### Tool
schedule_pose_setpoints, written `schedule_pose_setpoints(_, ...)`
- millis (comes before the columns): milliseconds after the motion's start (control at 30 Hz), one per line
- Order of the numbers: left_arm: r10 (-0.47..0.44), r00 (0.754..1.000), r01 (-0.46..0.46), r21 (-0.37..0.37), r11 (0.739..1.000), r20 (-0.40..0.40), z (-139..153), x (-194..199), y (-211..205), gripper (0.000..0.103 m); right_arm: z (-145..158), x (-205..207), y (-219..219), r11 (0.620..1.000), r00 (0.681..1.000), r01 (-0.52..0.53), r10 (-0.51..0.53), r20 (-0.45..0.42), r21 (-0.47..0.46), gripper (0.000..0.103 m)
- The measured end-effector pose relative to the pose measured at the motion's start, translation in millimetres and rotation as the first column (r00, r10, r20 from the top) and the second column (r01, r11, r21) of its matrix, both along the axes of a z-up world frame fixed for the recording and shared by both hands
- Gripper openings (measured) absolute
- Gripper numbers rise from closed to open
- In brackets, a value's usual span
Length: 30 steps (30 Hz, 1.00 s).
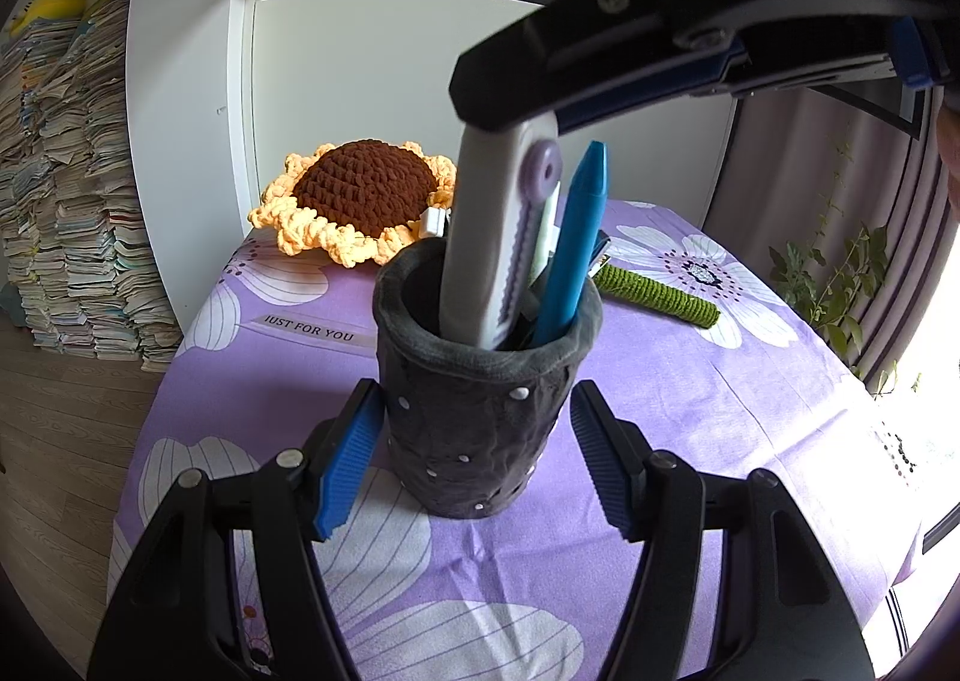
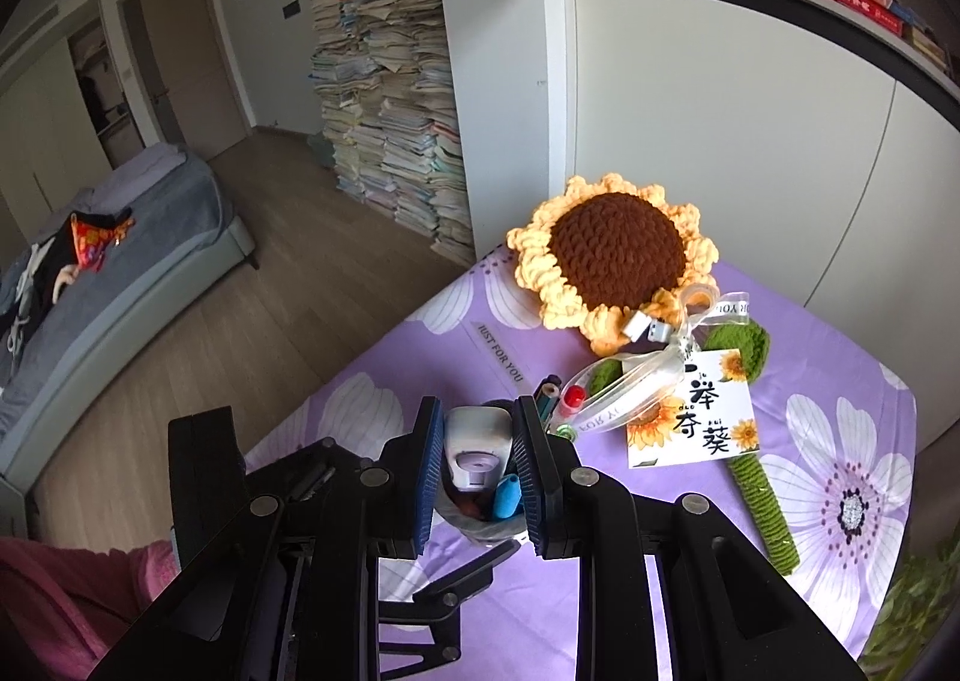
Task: Organize stationery
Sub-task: 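Lift the white box cutter into the grey cup and open the right tool, then lower the grey cup onto the table with the left tool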
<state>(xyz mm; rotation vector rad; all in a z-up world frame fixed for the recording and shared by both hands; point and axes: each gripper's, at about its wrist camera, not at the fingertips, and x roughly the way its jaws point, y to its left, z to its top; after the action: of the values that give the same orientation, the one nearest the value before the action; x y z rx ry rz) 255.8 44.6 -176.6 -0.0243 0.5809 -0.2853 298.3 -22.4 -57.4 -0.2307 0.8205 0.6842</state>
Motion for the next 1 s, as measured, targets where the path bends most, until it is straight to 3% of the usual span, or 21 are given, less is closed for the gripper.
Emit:
schedule_pose_setpoints(433, -0.001, 1.000, 0.001, 0.002, 1.000, -0.001, 0.5, -0.3, -1.1, 0.064, -11.3, 2.1, 0.0, 1.000, 1.000, 0.012, -0.013, -0.024, -0.014, 0.025)
schedule_pose_setpoints(667, -0.006, 1.000, 0.006, 0.001, 1.000, -0.001, 1.0, 0.4, -2.0, 0.065, -20.1, 8.7, 1.4, 0.997, 0.999, -0.005, 0.002, -0.046, -0.082, 0.025)
schedule_pose_setpoints(833, -0.007, 1.000, 0.007, 0.003, 1.000, -0.002, 1.8, -0.4, -1.1, 0.065, -17.0, 7.3, -12.4, 1.000, 0.997, 0.002, -0.003, -0.081, -0.015, 0.025)
schedule_pose_setpoints(1000, -0.007, 1.000, 0.007, 0.002, 1.000, -0.001, 1.8, -0.4, -0.9, 0.066, -1.8, -7.2, -46.0, 0.996, 0.998, 0.049, -0.047, -0.029, 0.078, 0.025)
